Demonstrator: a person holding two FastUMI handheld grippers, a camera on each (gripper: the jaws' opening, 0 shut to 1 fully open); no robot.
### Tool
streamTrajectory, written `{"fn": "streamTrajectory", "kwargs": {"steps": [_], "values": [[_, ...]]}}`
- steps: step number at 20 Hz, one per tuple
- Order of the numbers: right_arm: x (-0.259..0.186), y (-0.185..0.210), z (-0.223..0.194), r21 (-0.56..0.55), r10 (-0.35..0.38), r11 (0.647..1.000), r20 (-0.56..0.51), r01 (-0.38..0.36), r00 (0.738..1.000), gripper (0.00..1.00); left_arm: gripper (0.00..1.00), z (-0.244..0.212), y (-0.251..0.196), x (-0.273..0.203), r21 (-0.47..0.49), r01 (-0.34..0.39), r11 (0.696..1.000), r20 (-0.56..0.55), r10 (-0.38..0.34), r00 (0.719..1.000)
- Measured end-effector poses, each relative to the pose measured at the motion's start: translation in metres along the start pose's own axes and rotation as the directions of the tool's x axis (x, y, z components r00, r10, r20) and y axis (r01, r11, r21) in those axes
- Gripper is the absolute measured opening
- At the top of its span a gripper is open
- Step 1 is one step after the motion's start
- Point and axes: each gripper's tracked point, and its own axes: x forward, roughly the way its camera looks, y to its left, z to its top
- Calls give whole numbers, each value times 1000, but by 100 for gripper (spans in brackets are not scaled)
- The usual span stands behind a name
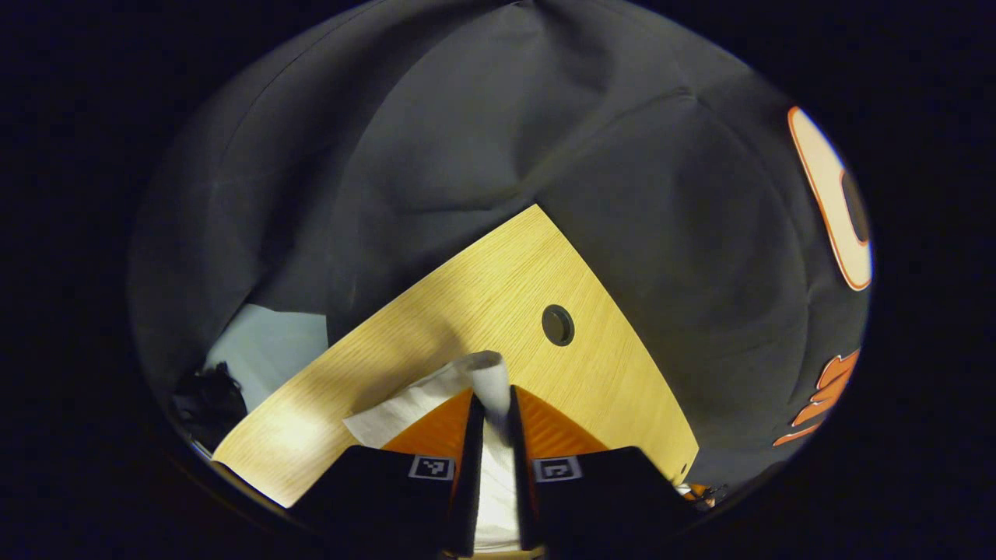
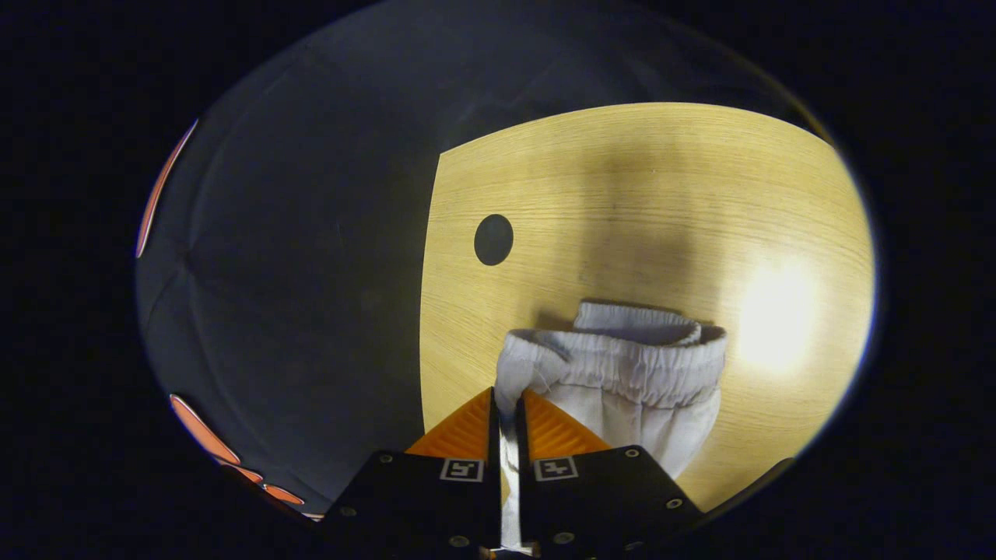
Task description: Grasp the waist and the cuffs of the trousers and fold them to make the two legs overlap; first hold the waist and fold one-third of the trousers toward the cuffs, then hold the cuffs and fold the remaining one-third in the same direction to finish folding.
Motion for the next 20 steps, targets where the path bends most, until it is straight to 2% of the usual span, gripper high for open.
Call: {"fn": "streamTrajectory", "kwargs": {"steps": [1, 2, 3, 4, 5, 6, 7, 8, 9, 11, 12, 13, 18, 20], "values": [[-8, 2, -1, -10, 17, 1000, -1, -17, 1000, 13, 29, 3, -3, -12, 11, 5, 1000, 5, -5, 1000], [-15, 4, -3, -25, 27, 999, 0, -27, 1000, 26, 42, 2, -9, -6, 25, 12, 1000, 5, -12, 1000], [-19, 6, -3, -47, 40, 998, 6, -40, 999, 33, 56, 4, -11, -16, 45, 9, 999, 4, -10, 1000], [-26, 8, -3, -71, 41, 997, 10, -40, 999, 45, 70, 5, -12, -18, 70, 3, 998, 8, -4, 1000], [-32, 8, 0, -96, 35, 995, 20, -33, 999, 51, 83, 6, -12, -22, 101, -8, 995, 15, 6, 1000], [-39, 2, 1, -124, 16, 992, 31, -12, 999, 63, 97, 4, -13, -26, 131, -18, 991, 16, 17, 1000], [-45, -4, 5, -155, 1, 988, 42, 6, 999, 67, 98, 1, -15, -28, 157, -23, 987, 15, 21, 1000], [-51, -11, 5, -187, -26, 982, 50, 35, 998, 71, 94, -2, -16, -32, 177, -25, 984, 12, 23, 1000], [-57, -19, 5, -218, -51, 974, 58, 62, 997, 73, 100, -5, -19, -36, 195, -23, 981, 9, 22, 1000], [-70, -36, 6, -283, -107, 951, 72, 124, 992, 78, 100, -12, -24, -50, 241, -30, 970, 12, 28, 1000], [-78, -44, 6, -311, -131, 939, 79, 149, 988, 70, 100, -15, -25, -53, 270, -34, 962, 16, 31, 999], [-81, -51, 6, -329, -145, 930, 84, 165, 986, 82, 100, -20, -26, -57, 301, -38, 953, 15, 35, 999], [-77, -92, -9, -360, -239, 900, 58, 244, 969, 89, 100, -47, -35, -84, 444, -71, 893, 17, 70, 997], [-69, -96, -14, -351, -236, 907, 34, 233, 971, 93, 100, -60, -41, -95, 476, -63, 877, 7, 68, 998]]}}
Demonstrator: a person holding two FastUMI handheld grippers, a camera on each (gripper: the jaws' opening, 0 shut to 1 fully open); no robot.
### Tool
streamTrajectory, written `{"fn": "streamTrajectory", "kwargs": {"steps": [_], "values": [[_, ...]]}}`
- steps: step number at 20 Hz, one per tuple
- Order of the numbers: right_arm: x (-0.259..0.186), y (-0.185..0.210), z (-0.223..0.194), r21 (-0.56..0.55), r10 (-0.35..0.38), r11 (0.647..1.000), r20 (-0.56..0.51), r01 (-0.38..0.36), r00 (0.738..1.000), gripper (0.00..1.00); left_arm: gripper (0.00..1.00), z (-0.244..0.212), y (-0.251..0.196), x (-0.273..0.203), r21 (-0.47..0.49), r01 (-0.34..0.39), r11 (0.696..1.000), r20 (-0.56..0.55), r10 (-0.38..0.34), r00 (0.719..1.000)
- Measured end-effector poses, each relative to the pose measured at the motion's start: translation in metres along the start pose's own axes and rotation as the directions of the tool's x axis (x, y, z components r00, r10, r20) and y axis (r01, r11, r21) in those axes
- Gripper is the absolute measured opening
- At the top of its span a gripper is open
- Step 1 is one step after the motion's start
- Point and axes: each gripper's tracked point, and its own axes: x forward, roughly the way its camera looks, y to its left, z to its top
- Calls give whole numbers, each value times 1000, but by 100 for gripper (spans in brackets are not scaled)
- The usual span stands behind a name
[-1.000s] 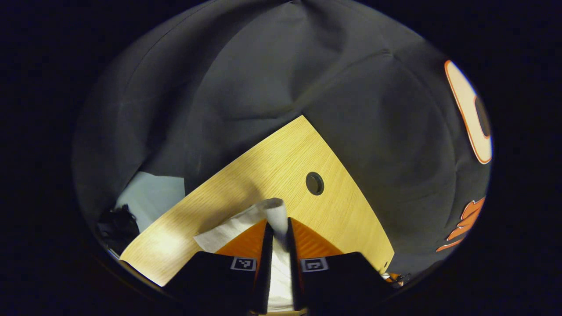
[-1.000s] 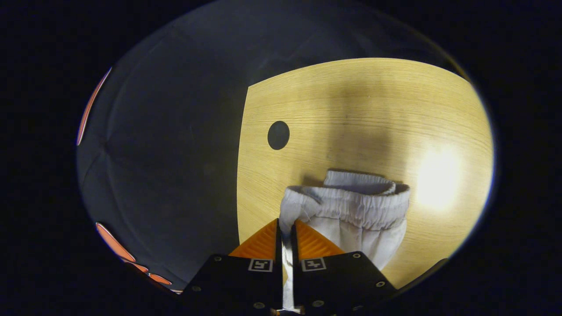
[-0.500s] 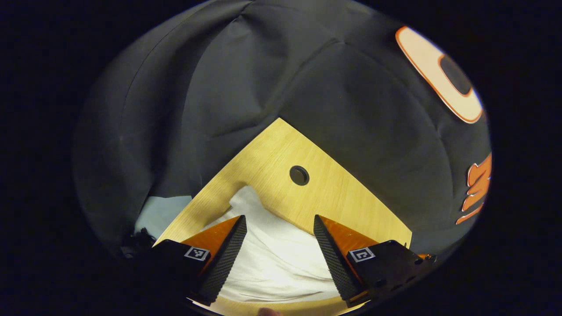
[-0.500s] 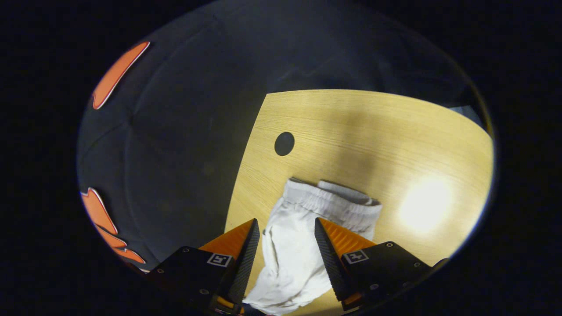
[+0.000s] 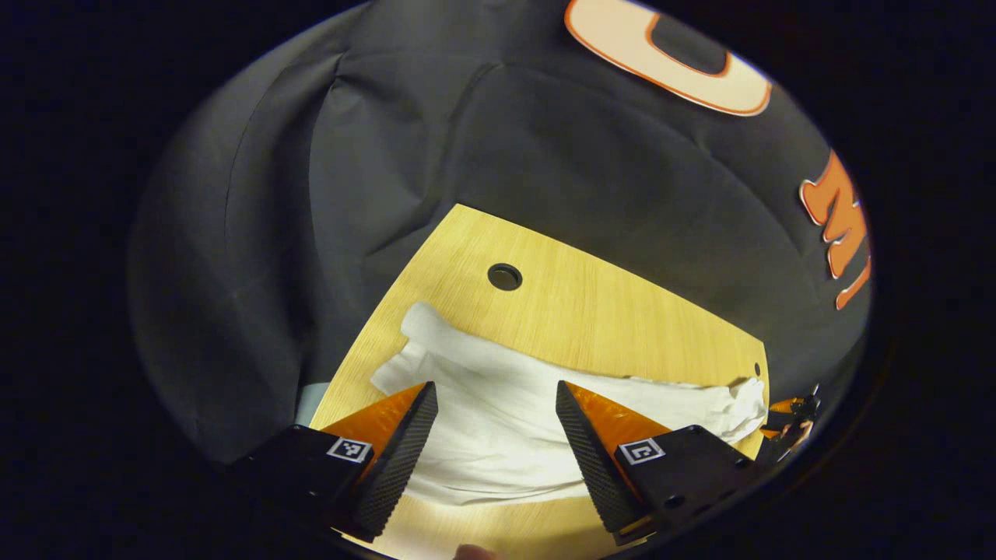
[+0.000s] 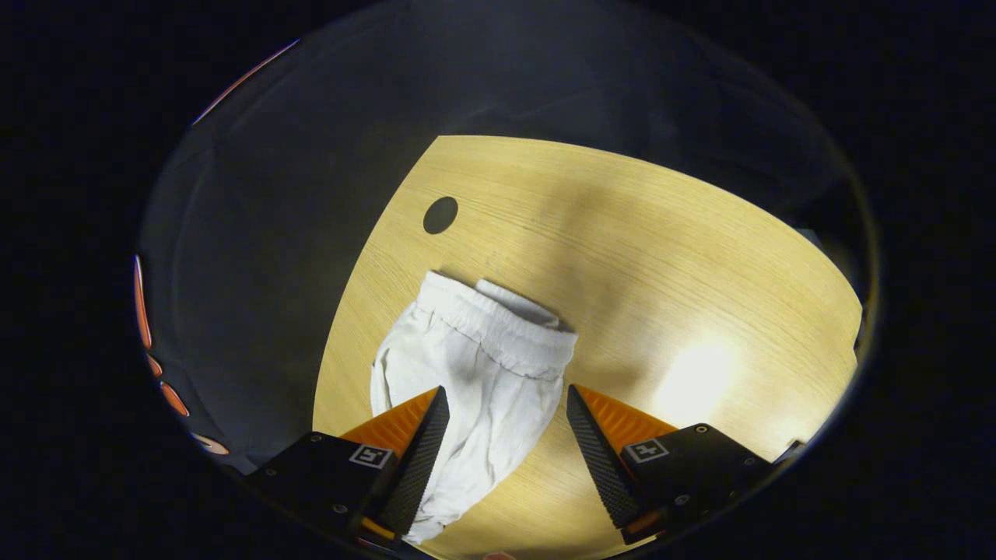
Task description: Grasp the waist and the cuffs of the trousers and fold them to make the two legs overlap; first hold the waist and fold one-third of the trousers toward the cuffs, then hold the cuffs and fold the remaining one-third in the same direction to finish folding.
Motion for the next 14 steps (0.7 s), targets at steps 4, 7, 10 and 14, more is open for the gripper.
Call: {"fn": "streamTrajectory", "kwargs": {"steps": [4, 7, 10, 14], "values": [[16, -7, 6, 19, -26, 999, 7, 26, 1000, 96, 99, -15, -18, -24, 49, 9, 999, -9, -9, 1000], [27, -8, 13, 50, -26, 998, 13, 25, 1000, 97, 100, -26, -31, -42, 94, 2, 996, -9, -1, 1000], [34, -10, 21, 70, -33, 997, 36, 31, 999, 98, 99, -36, -44, -61, 146, -9, 989, -3, 9, 1000], [41, -13, 25, 72, -13, 997, 38, 10, 999, 89, 100, -49, -69, -87, 200, -30, 979, 15, 28, 1000]]}}
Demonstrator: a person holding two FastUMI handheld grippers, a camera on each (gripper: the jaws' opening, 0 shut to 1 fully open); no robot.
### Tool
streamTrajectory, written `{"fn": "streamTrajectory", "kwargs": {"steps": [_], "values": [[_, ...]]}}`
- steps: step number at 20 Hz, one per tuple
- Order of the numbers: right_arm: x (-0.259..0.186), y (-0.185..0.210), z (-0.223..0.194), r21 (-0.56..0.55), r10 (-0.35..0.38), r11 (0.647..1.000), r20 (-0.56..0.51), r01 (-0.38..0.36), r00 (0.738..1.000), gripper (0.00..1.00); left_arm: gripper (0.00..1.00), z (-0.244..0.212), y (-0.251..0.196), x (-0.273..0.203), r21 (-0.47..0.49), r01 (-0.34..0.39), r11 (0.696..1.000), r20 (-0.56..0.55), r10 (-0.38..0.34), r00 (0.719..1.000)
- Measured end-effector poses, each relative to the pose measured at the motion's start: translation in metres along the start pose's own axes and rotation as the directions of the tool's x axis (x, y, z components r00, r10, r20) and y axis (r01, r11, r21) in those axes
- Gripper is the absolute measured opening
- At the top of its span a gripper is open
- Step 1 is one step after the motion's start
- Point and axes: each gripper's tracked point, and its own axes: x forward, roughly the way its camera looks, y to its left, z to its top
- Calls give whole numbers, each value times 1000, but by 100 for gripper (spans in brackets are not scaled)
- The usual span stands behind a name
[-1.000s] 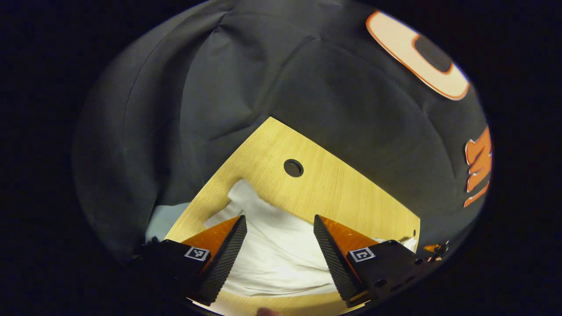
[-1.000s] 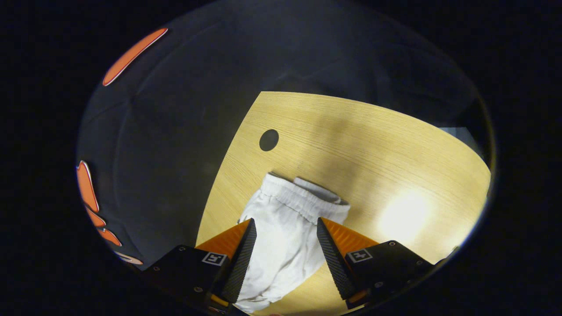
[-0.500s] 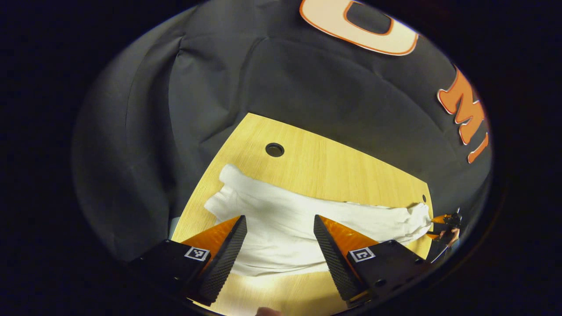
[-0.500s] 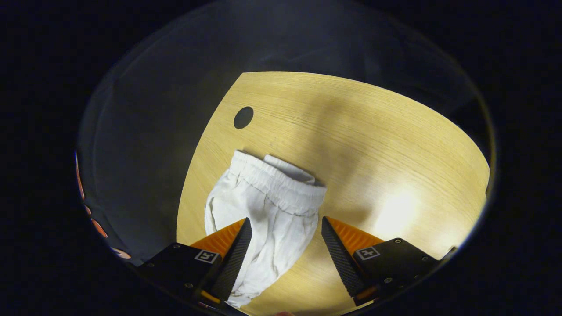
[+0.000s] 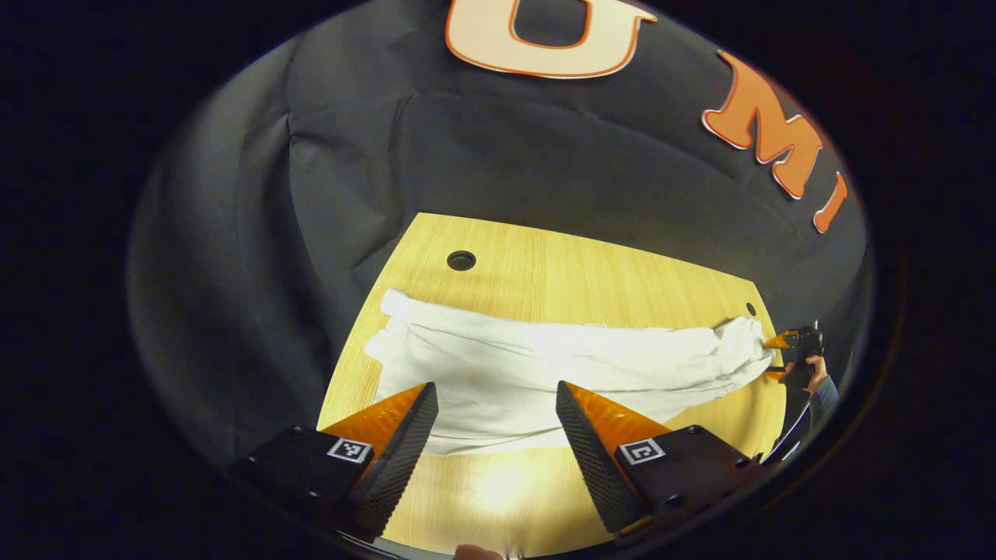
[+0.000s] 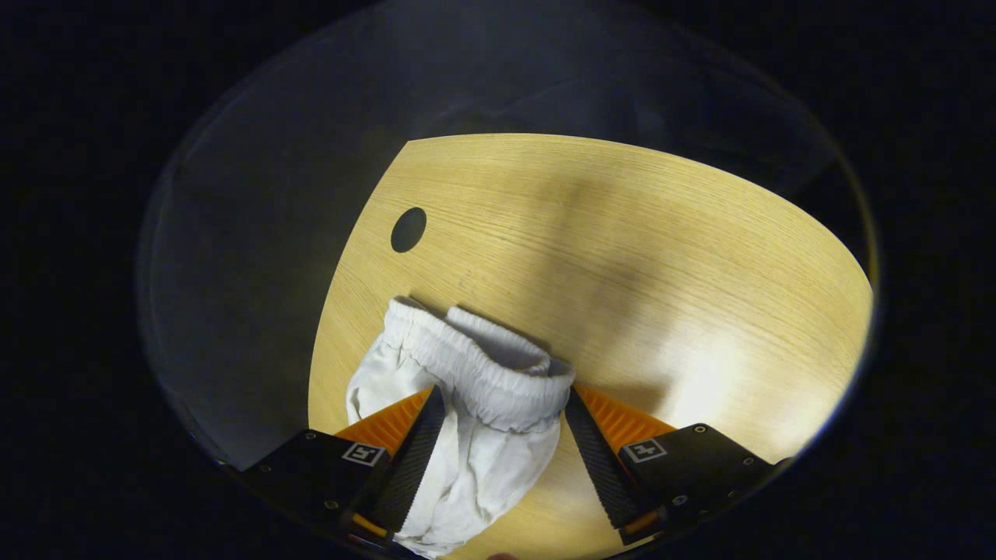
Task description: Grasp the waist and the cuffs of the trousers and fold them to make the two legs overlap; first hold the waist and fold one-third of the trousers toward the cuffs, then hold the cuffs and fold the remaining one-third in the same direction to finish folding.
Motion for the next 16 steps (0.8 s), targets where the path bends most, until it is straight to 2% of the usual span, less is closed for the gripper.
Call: {"fn": "streamTrajectory", "kwargs": {"steps": [1, 3, 4, 5, 6, 7, 8, 9, 10, 12, 16], "values": [[0, -3, 1, 10, 3, 1000, -5, -3, 1000, 95, 100, -4, -6, -9, 5, -1, 1000, 4, 1, 1000], [2, -8, 4, 16, -1, 1000, -18, 1, 1000, 89, 99, -13, -22, -21, 5, 3, 1000, 9, -3, 1000], [2, -9, 3, 16, -8, 1000, -22, 8, 1000, 77, 99, -19, -29, -27, 2, 5, 1000, 12, -5, 1000], [4, -12, 4, 13, -12, 1000, -29, 13, 1000, 75, 100, -26, -36, -32, 2, 8, 1000, 11, -8, 1000], [8, -13, 6, 21, -19, 1000, -38, 20, 999, 64, 100, -34, -43, -36, -2, 5, 1000, 10, -5, 1000], [10, -12, 9, 35, -10, 999, -54, 11, 999, 58, 100, -43, -50, -41, -7, 8, 1000, 3, -8, 1000], [13, -11, 5, 43, -3, 999, -71, 6, 997, 43, 100, -50, -55, -45, -10, 10, 1000, -4, -10, 1000], [11, -8, 5, 51, 15, 999, -76, -11, 997, 37, 100, -59, -60, -49, -6, 8, 1000, -12, -8, 1000], [12, -6, 5, 52, 23, 998, -71, -19, 997, 24, 100, -65, -62, -51, 0, -1, 1000, -20, 1, 1000], [10, -1, 1, 34, 51, 998, -53, -49, 997, 18, 100, -74, -67, -55, 4, 1, 1000, -24, -1, 1000], [-2, 24, -6, 42, 191, 981, -37, -189, 981, 17, 100, -81, -70, -59, -9, 38, 999, -28, -38, 999]]}}
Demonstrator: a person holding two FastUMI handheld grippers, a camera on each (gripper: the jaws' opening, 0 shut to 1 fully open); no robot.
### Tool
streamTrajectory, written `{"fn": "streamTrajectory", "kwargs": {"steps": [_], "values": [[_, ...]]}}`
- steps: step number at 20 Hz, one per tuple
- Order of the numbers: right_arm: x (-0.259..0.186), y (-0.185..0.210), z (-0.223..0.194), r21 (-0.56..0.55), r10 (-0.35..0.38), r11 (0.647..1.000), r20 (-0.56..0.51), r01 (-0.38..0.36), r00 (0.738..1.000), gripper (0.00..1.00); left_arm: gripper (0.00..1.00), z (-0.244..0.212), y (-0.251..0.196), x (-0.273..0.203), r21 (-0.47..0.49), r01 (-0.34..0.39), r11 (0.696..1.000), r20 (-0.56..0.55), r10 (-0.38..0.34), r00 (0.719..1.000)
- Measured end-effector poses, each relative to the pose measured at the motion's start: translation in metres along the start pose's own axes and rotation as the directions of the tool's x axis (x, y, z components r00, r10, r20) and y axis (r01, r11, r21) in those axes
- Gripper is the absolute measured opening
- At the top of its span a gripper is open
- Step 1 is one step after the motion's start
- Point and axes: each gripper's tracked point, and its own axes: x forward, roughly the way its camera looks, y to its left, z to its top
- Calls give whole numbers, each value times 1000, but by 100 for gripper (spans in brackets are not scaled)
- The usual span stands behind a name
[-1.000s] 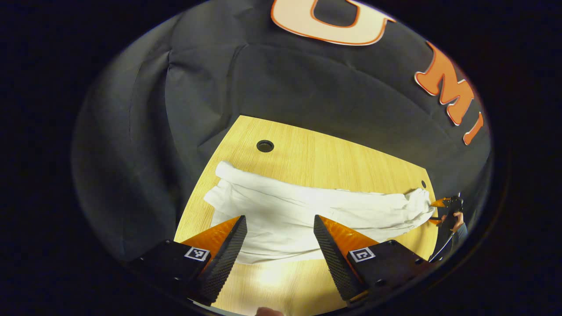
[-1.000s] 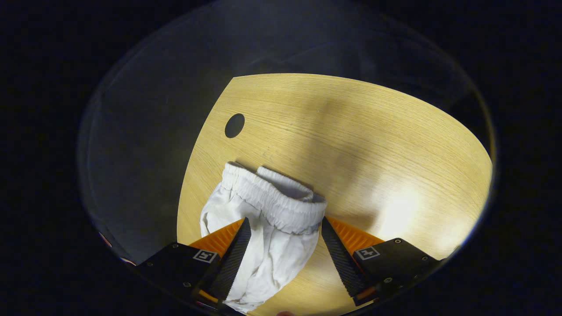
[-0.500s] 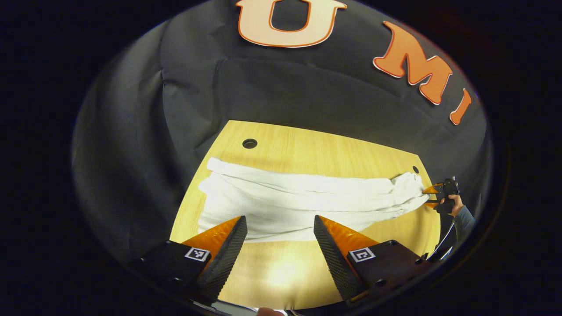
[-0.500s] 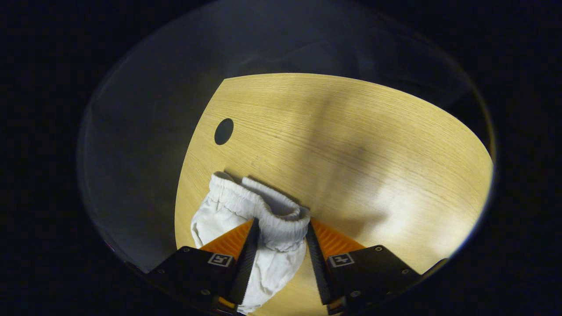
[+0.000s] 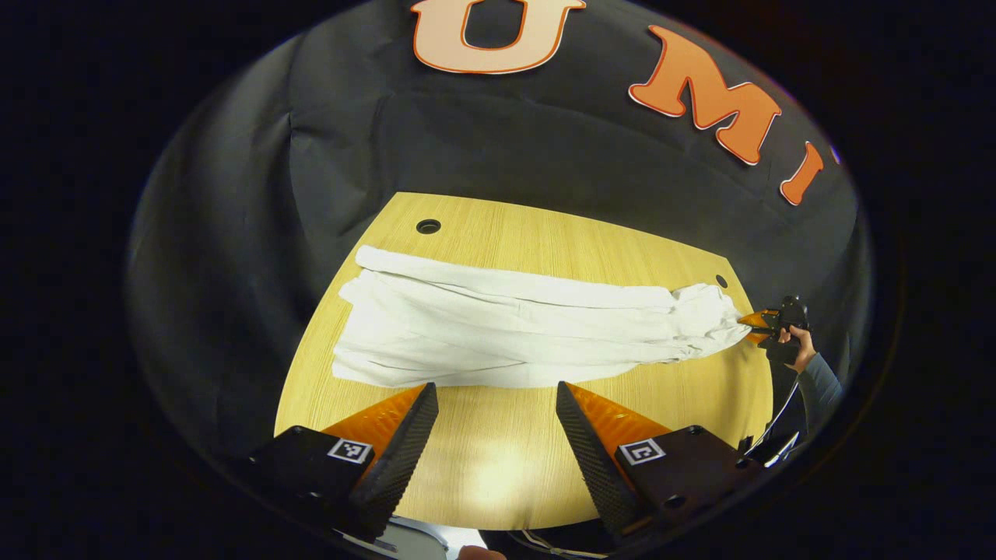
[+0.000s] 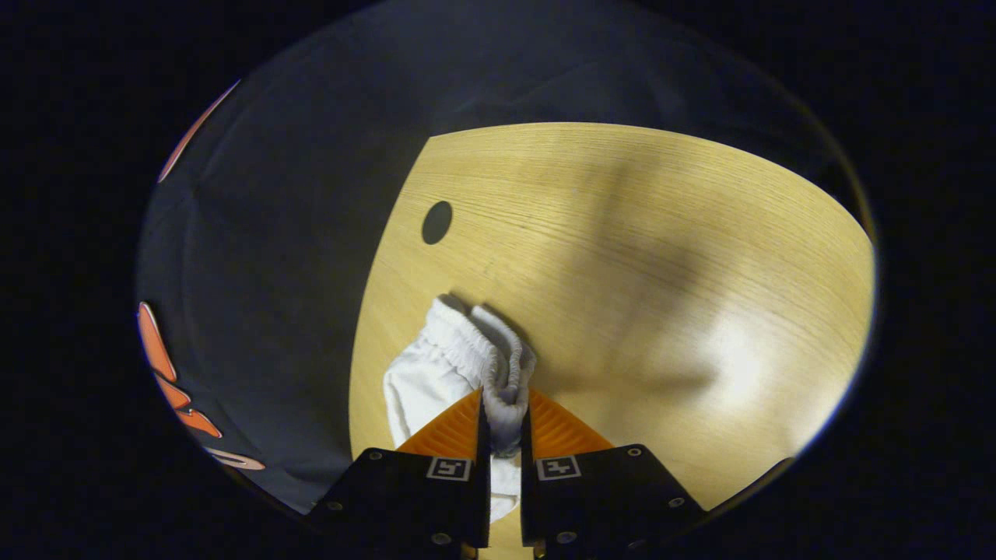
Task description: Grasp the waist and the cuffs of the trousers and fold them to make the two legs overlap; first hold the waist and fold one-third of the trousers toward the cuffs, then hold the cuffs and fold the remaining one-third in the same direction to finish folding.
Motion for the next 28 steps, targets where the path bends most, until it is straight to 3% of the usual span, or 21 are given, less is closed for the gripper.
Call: {"fn": "streamTrajectory", "kwargs": {"steps": [5, 9, 15, 21, 28], "values": [[-21, 9, 1, -65, 121, 991, 85, -116, 989, 16, 100, 4, 14, 15, -1, 79, 997, -13, -79, 997], [-29, 8, 11, -87, 170, 983, 131, -160, 977, 16, 100, 8, 37, 32, 29, 115, 993, -26, -114, 993], [-23, 6, 11, -121, 265, 961, 163, -247, 951, 16, 100, 0, 78, 48, -1, 152, 988, -51, -152, 987], [-24, 6, 13, -182, 320, 939, 150, -292, 935, 16, 100, -8, 124, 65, -44, 160, 986, -68, -163, 984], [-22, 8, 13, -272, 318, 918, 68, -289, 946, 16, 100, -15, 157, 78, -108, 165, 980, -72, -173, 982]]}}
